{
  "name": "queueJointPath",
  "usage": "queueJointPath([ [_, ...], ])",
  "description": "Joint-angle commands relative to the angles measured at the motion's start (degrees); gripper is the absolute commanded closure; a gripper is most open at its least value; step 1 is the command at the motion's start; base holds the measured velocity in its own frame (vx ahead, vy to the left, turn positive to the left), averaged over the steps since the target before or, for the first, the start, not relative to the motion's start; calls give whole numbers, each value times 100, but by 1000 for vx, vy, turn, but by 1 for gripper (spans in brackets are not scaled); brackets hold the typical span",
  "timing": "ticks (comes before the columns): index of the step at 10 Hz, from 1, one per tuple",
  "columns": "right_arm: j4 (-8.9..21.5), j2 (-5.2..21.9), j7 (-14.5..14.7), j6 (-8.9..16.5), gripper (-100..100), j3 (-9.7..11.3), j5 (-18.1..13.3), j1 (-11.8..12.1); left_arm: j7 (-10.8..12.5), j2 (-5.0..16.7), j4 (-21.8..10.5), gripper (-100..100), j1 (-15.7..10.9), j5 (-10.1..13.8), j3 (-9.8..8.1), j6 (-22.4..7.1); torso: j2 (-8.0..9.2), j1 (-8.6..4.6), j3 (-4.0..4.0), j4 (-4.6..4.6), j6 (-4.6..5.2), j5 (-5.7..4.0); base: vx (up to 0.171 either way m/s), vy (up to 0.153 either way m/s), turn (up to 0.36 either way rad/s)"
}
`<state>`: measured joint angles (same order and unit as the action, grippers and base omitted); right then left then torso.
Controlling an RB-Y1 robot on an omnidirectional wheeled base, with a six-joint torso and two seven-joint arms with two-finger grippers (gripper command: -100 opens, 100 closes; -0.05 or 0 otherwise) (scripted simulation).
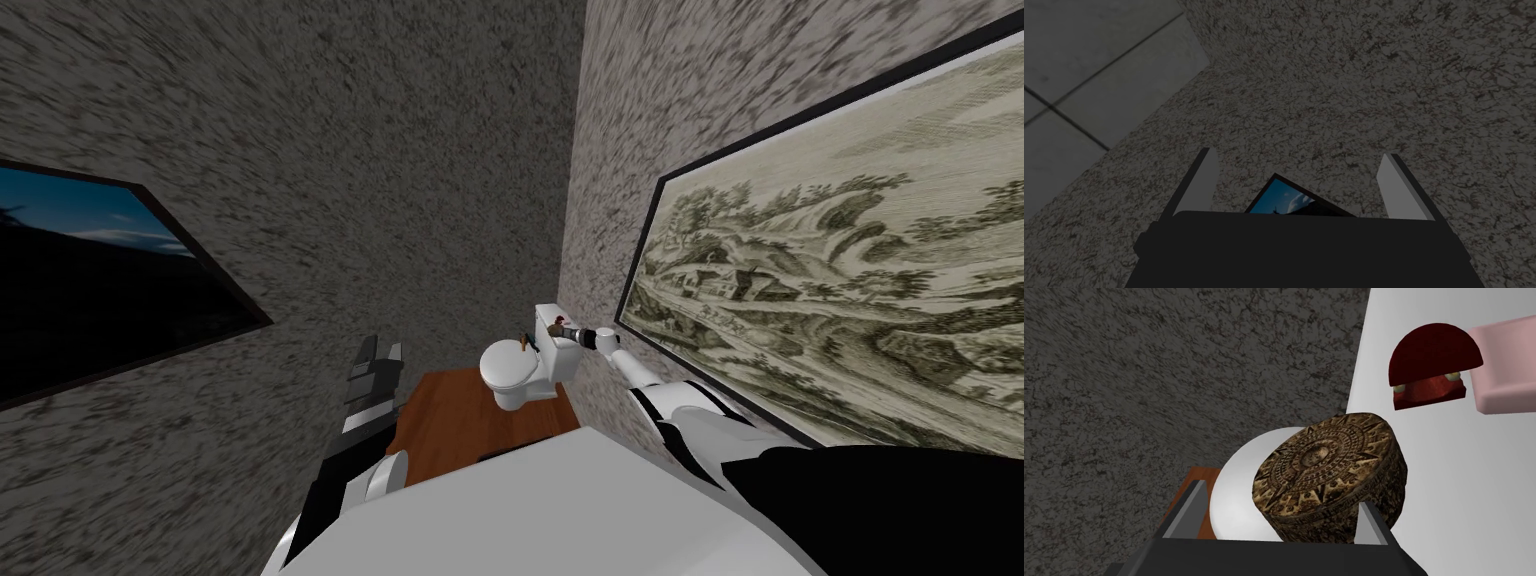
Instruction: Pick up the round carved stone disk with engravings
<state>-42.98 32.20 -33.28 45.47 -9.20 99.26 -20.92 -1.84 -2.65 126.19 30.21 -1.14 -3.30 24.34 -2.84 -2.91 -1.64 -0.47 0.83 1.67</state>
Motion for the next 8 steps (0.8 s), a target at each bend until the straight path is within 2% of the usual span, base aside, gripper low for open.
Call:
queueJointPath([
  [1,-28,82,286,23,-100,56,-286,133,0,0,0,0,0,0,0,0,0,0,0,0,0,0,27,28,-21],
  [3,-28,82,504,23,-100,56,-488,133,0,0,0,0,0,0,0,0,4,-55,-16,-37,13,30,3,1,-16],
  [5,-28,82,547,23,-100,56,-791,133,0,1,0,0,-1,0,0,0,9,-75,-30,-69,34,21,-5,-22,59],
  [6,-175,202,755,104,-100,90,-651,-97,0,0,0,0,-2,0,0,0,-11,-98,-56,-100,85,-9,-83,141,19],
  [8,-175,202,755,104,-100,90,-651,-97,0,-1,0,0,-1,0,1,0,-12,-67,-56,-99,121,-14,-51,117,-32],
])
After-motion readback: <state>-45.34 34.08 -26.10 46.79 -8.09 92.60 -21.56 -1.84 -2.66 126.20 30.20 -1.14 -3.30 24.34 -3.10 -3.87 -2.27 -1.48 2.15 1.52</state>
